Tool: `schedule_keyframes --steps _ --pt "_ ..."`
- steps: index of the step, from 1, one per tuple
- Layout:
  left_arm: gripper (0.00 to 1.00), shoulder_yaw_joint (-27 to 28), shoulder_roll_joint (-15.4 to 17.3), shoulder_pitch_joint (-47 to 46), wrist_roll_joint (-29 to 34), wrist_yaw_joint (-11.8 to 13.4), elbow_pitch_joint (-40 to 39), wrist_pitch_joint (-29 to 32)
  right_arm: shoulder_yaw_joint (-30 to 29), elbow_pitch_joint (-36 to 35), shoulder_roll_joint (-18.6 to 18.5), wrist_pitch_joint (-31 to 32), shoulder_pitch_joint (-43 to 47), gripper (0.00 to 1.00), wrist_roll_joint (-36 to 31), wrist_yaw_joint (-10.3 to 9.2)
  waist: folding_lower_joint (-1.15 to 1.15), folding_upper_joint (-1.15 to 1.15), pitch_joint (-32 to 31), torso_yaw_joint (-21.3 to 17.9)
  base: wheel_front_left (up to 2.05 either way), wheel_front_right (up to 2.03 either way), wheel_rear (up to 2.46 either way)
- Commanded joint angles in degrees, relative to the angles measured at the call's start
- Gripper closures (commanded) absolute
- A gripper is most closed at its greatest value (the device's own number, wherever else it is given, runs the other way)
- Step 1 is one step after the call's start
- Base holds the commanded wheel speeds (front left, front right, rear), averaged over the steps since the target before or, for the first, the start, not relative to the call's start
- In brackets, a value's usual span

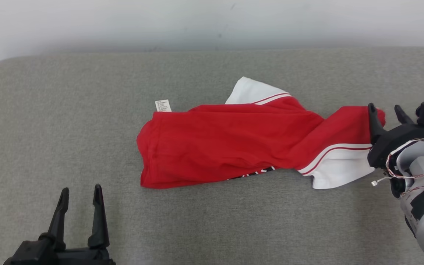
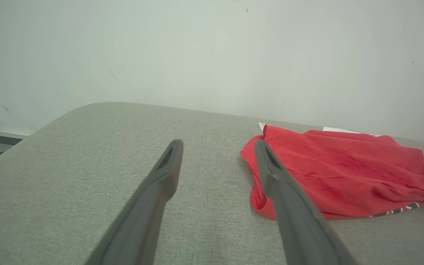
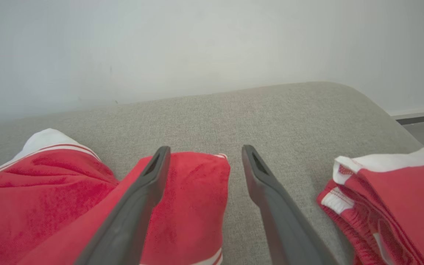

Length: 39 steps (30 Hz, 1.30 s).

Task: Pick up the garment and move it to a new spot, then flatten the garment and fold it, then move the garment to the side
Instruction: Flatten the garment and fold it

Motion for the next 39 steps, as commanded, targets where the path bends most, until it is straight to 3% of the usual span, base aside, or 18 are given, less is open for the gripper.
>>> schedule_keyframes --steps 1,5,10,18,22,26,39 --pt "0.00 0.5 0.0 1.0 0.2 0.2 -0.1 0.0 -1.1 -1.5 -0.4 -0.2 2.0 0.00 -1.2 -0.13 0.01 0.00 -2.5 -2.5 0.00 0.00 0.00" --pt "0.00 1.4 0.0 2.7 0.5 -0.2 0.0 0.0 -7.3 -8.9 -0.5 -0.3 8.2 0.00 -6.7 -0.13 0.01 0.00 -4.6 -4.1 0.00 0.00 0.00" --pt "0.00 1.3 0.0 5.0 0.3 -0.1 0.4 0.0 -16.6 -19.5 2.4 -0.3 19.0 0.00 -15.4 -0.13 0.01 0.00 -7.8 -5.1 0.00 0.00 0.00" --pt "0.00 0.7 0.0 7.7 -0.1 0.4 0.2 0.0 -27.0 -41.3 11.8 -0.3 36.8 0.00 -31.3 -0.13 0.01 0.00 -10.4 -5.5 0.00 0.00 0.00" --pt "0.00 0.5 0.0 8.3 0.2 0.3 0.3 0.0 -28.5 -50.3 14.9 -0.3 43.8 0.00 -36.1 -0.13 0.01 0.00 -11.0 -5.3 0.00 0.00 0.00" --pt "0.00 0.5 0.0 8.9 0.6 0.1 0.5 0.0 -28.7 -54.4 16.0 -0.3 47.6 0.00 -37.7 -0.13 0.01 0.00 -11.5 -5.1 0.00 0.00 0.00" --pt "0.00 1.1 0.0 11.4 1.6 0.3 2.0 0.0 -23.9 -56.9 16.5 -0.3 52.3 0.00 -38.2 -0.13 0.01 0.00 -13.3 -4.6 0.00 0.00 0.00"
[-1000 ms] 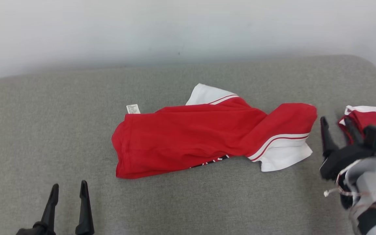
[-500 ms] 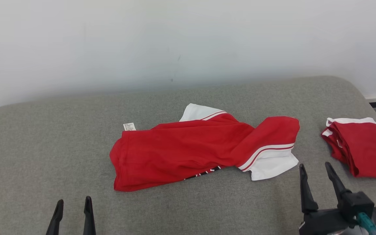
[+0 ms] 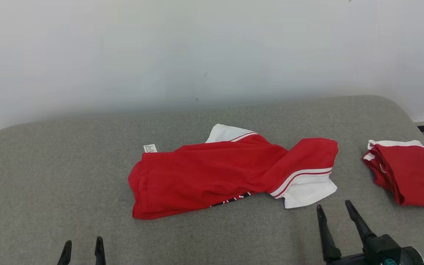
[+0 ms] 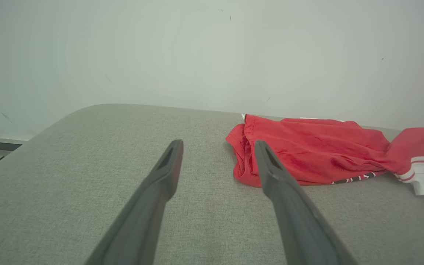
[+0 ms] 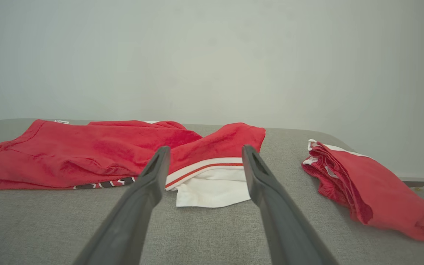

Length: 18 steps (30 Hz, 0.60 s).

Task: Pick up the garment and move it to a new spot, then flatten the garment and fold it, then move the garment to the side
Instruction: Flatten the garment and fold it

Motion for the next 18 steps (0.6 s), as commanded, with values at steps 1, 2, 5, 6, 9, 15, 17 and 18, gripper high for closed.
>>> schedule_keyframes --steps 1,2,5,6,9,15,17,18 --pt "0.00 0.2 0.0 0.9 0.3 0.2 0.3 0.0 0.7 -0.3 0.0 -0.2 0.6 0.00 0.2 -0.13 0.01 0.00 -0.2 0.2 0.00 0.00 0.00" --pt "0.00 0.2 0.0 1.0 0.3 0.2 0.5 0.0 1.0 -0.3 0.0 -0.2 0.8 0.00 0.4 -0.13 0.01 0.00 -0.2 0.3 0.00 0.00 0.00" --pt "0.00 0.1 0.0 0.9 0.3 0.3 0.8 0.0 2.1 -0.5 0.0 0.0 0.9 0.00 0.5 -0.13 0.01 0.00 -0.3 0.6 0.00 0.00 0.00" --pt "0.00 0.0 0.0 0.9 0.3 0.3 0.9 0.0 2.5 -0.6 0.1 0.0 1.0 0.00 0.6 -0.13 0.01 0.00 -0.3 0.7 0.00 0.00 0.00" --pt "0.00 0.0 0.0 0.8 0.3 0.3 1.2 0.0 3.1 -0.8 0.0 0.0 1.1 0.00 1.0 -0.13 0.01 0.00 -0.3 0.8 0.00 0.00 0.00" --pt "0.00 -0.2 0.0 0.4 0.5 0.5 1.0 0.0 3.3 -1.2 0.1 0.1 1.0 0.00 1.5 -0.13 0.01 0.00 -0.3 0.8 0.00 0.00 0.00" --pt "0.00 -0.3 0.0 0.2 0.5 0.6 0.8 0.0 3.3 -1.4 0.0 0.1 0.8 0.00 1.6 -0.13 0.01 0.00 -0.2 0.8 0.00 0.00 0.00" --pt "0.00 -0.3 0.0 0.2 0.6 0.6 0.8 0.0 3.3 -1.5 0.1 0.1 0.8 0.00 1.7 -0.13 0.01 0.00 -0.2 0.8 0.00 0.00 0.00"
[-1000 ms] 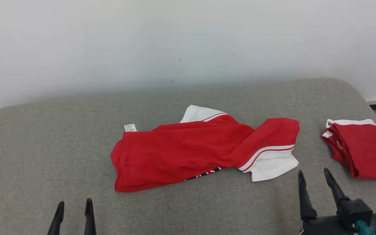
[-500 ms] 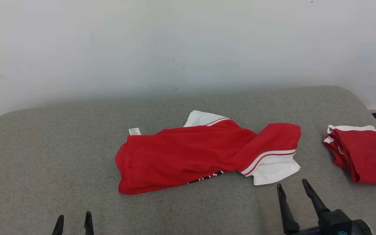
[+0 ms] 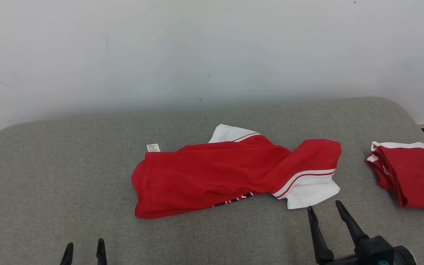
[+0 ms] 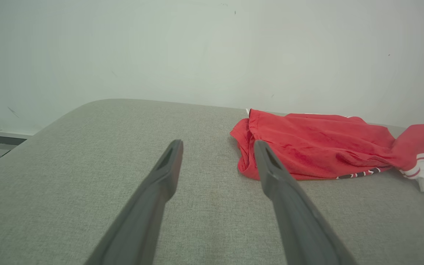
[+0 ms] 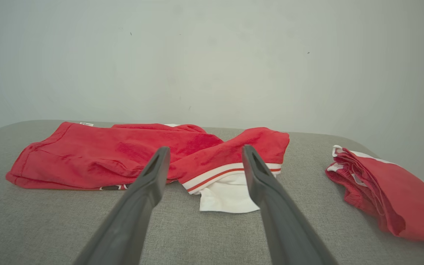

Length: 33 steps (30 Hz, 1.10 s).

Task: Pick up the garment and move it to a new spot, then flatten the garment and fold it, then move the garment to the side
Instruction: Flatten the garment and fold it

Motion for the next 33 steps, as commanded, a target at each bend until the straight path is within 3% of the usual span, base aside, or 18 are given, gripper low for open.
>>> schedule_keyframes --steps 1,33 --pt "0.00 -0.1 0.0 0.0 0.5 0.2 -0.3 0.0 0.0 -0.3 0.0 -0.1 0.2 0.00 0.6 -0.13 0.00 0.00 0.1 0.0 0.00 0.00 0.00" --pt "0.00 -3.0 0.0 -2.5 0.5 0.2 1.0 0.0 -1.8 1.4 0.0 1.9 -2.0 0.00 0.9 -0.13 0.00 0.00 1.6 -0.3 0.00 0.00 0.00"
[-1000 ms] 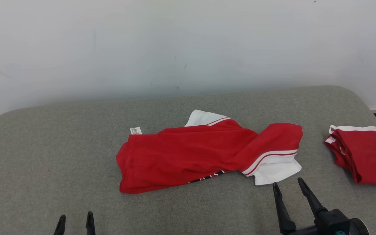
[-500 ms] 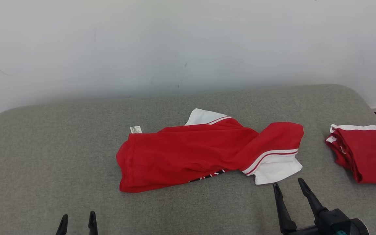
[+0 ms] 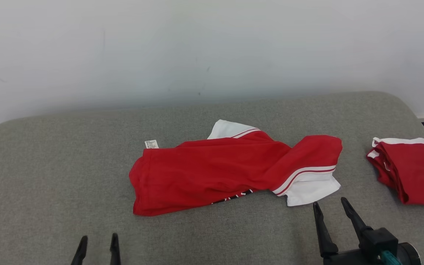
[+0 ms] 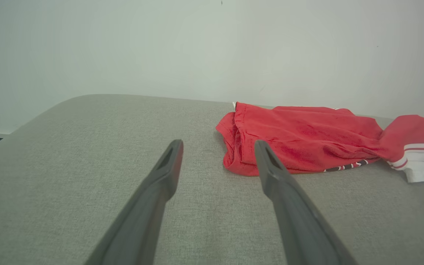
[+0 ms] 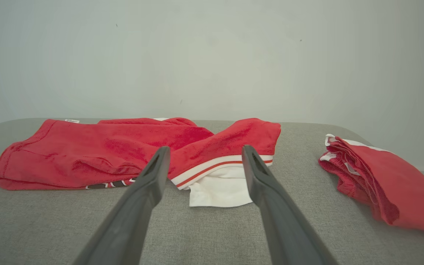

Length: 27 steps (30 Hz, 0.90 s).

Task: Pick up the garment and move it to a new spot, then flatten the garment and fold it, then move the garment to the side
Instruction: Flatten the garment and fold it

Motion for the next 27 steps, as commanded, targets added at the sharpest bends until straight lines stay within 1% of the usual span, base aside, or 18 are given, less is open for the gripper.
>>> schedule_keyframes --steps 1,5,8,10,12,17,20,21,22,27 --pt "0.00 -0.4 0.0 -1.7 0.5 -0.4 0.7 0.0 -0.4 0.7 0.0 1.5 -0.8 0.00 -0.7 -0.13 0.00 0.00 0.4 -0.1 0.00 0.00 0.00" --pt "0.00 -1.9 0.6 -6.8 0.2 -2.0 5.2 0.6 -2.4 2.9 0.0 8.3 -3.7 0.00 -1.7 -0.14 0.00 0.00 2.0 -0.3 0.00 0.00 0.00" --pt "0.00 -3.6 0.6 -11.8 0.1 -3.0 8.2 2.7 -4.4 5.0 0.0 13.4 -7.3 0.00 -3.3 -0.13 0.00 0.00 4.0 -0.4 0.00 0.00 0.00" --pt "0.00 -3.8 1.0 -15.7 -0.7 -3.4 10.6 4.2 -5.9 6.5 -0.3 16.4 -9.9 0.00 -4.4 -0.13 0.00 0.00 6.1 -0.5 0.00 0.00 0.00" --pt "0.00 -4.3 1.0 -19.5 -1.3 -3.8 13.2 5.9 -6.9 8.2 -0.6 18.8 -12.7 0.00 -5.0 -0.13 0.00 0.00 8.2 -0.5 0.00 0.00 0.00" --pt "0.00 -5.5 0.6 -27.5 -2.7 -3.6 18.6 11.1 -8.4 13.0 -1.6 22.5 -19.1 0.00 -7.0 -0.13 0.00 0.00 12.4 -0.4 0.00 0.00 0.00" --pt "0.00 -6.0 0.4 -30.8 -3.6 -2.7 21.0 13.8 -8.9 15.9 -2.3 23.7 -22.5 0.00 -8.1 -0.13 0.00 0.00 14.2 -0.2 0.00 0.00 0.00" --pt "0.00 -6.0 0.4 -30.8 -3.6 -2.7 21.0 13.8 -8.9 15.9 -2.3 23.7 -22.5 0.00 -8.1 -0.13 0.00 0.00 14.2 -0.2 0.00 0.00 0.00" --pt "0.00 -6.1 0.3 -32.5 -4.3 -1.4 22.3 15.8 -9.0 17.9 -2.8 24.3 -24.5 0.00 -8.5 -0.13 0.00 0.00 15.2 0.0 0.00 0.00 0.00" --pt "0.00 -8.2 0.1 -35.4 -5.6 0.7 23.2 18.9 -8.4 23.4 -3.5 23.4 -28.4 0.00 -8.3 -0.14 0.00 0.00 17.2 0.6 0.00 0.00 0.00"
